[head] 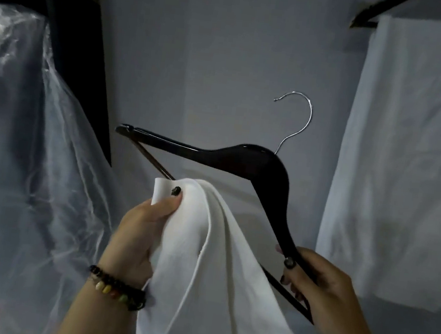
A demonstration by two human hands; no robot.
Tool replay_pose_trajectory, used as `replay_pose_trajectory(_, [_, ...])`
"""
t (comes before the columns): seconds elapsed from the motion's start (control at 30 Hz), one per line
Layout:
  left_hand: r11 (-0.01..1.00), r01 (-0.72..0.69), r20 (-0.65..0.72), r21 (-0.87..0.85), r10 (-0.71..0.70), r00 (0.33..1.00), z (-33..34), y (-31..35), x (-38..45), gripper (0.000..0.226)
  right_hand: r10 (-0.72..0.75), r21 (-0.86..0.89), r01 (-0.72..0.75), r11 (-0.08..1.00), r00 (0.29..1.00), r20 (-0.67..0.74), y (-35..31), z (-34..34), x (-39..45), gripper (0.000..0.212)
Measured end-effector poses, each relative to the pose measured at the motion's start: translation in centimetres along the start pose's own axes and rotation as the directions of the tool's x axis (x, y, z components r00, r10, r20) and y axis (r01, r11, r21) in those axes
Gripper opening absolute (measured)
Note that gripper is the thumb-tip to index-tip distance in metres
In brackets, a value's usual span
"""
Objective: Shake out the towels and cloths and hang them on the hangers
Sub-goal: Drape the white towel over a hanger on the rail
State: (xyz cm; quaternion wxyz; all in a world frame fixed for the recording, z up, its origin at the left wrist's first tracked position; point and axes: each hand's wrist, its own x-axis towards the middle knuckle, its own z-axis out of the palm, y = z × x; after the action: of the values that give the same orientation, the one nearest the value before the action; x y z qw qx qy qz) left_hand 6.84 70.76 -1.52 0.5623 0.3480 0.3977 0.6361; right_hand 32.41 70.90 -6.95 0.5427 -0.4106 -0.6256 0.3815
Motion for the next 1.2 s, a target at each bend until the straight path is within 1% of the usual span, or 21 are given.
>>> replay_pose_trajectory(0.13, [0.999,0.017,-0.062,-0.047,-0.020,0.998,2.3,-2.3,-2.2,0.053,0.070,0.072,-0.077,0.994,0.993,0.096,1.5,-3.6,-2.6,0.030])
replay_pose_trajectory(0.17, [0.998,0.026,-0.063,-0.060,-0.030,0.998,2.9,-2.7,-2.8,0.054,0.090,0.106,-0.103,0.989,0.988,0.122,1.8,-4.6,-3.0,0.028])
replay_pose_trajectory(0.23, [0.996,0.046,-0.021,-0.071,-0.047,0.999,4.0,-3.5,-3.9,0.044,0.114,0.137,-0.141,0.980,0.975,0.189,2.3,-6.5,-3.7,0.013])
replay_pose_trajectory(0.3, [0.994,0.077,0.061,-0.074,-0.073,0.995,5.6,-4.7,-5.3,0.026,0.120,0.164,-0.167,0.972,0.957,0.266,4.1,-9.0,-4.5,0.051])
replay_pose_trajectory(0.33, [0.993,0.088,0.084,-0.075,-0.081,0.993,6.4,-5.3,-6.0,0.025,0.128,0.175,-0.185,0.967,0.947,0.296,4.9,-10.1,-5.0,0.062])
replay_pose_trajectory(0.37, [0.993,0.092,0.092,-0.080,-0.085,0.992,7.1,-5.9,-6.5,0.026,0.141,0.174,-0.204,0.964,0.938,0.315,5.5,-11.1,-5.4,0.065])
replay_pose_trajectory(0.4, [0.994,0.087,0.072,-0.072,-0.082,0.994,7.8,-6.6,-7.0,0.025,0.152,0.185,-0.232,0.955,0.918,0.367,5.9,-12.1,-5.7,0.065])
replay_pose_trajectory(0.43, [0.996,0.072,0.020,-0.056,-0.071,0.997,8.3,-7.3,-7.3,0.026,0.168,0.217,-0.277,0.936,0.893,0.418,6.1,-12.8,-6.0,0.064])
replay_pose_trajectory(0.5, [0.998,0.020,-0.125,0.059,-0.012,0.992,9.2,-8.5,-7.8,0.036,0.195,0.306,-0.402,0.863,0.823,0.533,6.2,-14.1,-6.3,0.060])
replay_pose_trajectory(0.57, [0.984,-0.019,-0.246,0.177,0.063,0.967,10.2,-9.4,-8.5,0.024,0.228,0.314,-0.506,0.803,0.748,0.624,6.1,-14.7,-6.1,0.061])
replay_pose_trajectory(0.6, [0.975,-0.040,-0.263,0.221,0.099,0.960,10.7,-9.8,-8.9,0.022,0.257,0.269,-0.519,0.811,0.730,0.633,5.8,-14.7,-5.9,0.061])
replay_pose_trajectory(0.67, [0.954,-0.061,-0.268,0.292,0.142,0.953,11.8,-10.4,-9.7,0.022,0.297,0.131,-0.476,0.870,0.717,0.630,4.6,-14.1,-5.5,0.050])
replay_pose_trajectory(0.73, [0.937,-0.078,-0.252,0.341,0.171,0.953,12.5,-10.8,-10.0,0.016,0.283,0.005,-0.360,0.933,0.742,0.607,2.9,-12.9,-5.3,0.032])
replay_pose_trajectory(0.77, [0.932,-0.084,-0.251,0.354,0.181,0.951,12.6,-11.0,-10.0,0.016,0.269,-0.047,-0.300,0.953,0.761,0.590,2.0,-12.2,-5.2,0.029])
replay_pose_trajectory(0.9, [0.933,-0.088,-0.243,0.349,0.181,0.953,12.7,-11.0,-9.6,0.022,0.245,-0.227,-0.154,0.962,0.855,0.456,0.3,-9.5,-4.8,0.046])
replay_pose_trajectory(0.93, [0.934,-0.089,-0.246,0.346,0.181,0.952,12.6,-11.0,-9.5,0.024,0.245,-0.265,-0.137,0.955,0.866,0.435,0.2,-9.0,-4.8,0.049])
replay_pose_trajectory(1.0, [0.931,-0.082,-0.254,0.355,0.180,0.950,12.3,-10.9,-9.1,0.029,0.269,-0.263,-0.167,0.950,0.866,0.422,0.3,-8.1,-4.9,0.049])
replay_pose_trajectory(1.07, [0.937,-0.076,-0.262,0.342,0.172,0.950,11.7,-10.6,-8.7,0.025,0.302,-0.247,-0.210,0.946,0.850,0.432,0.5,-7.0,-4.9,0.040])
replay_pose_trajectory(1.1, [0.939,-0.076,-0.268,0.336,0.173,0.948,11.4,-10.4,-8.5,0.021,0.297,-0.262,-0.197,0.945,0.852,0.431,0.7,-6.5,-4.9,0.031])
replay_pose_trajectory(1.17, [0.935,-0.071,-0.270,0.347,0.172,0.948,10.5,-10.2,-8.1,0.018,0.240,-0.367,-0.079,0.927,0.876,0.418,0.9,-5.7,-4.6,0.008])
replay_pose_trajectory(1.2, [0.932,-0.067,-0.259,0.357,0.168,0.951,10.0,-10.2,-7.9,0.020,0.212,-0.425,-0.021,0.905,0.888,0.408,0.9,-5.5,-4.5,0.004])
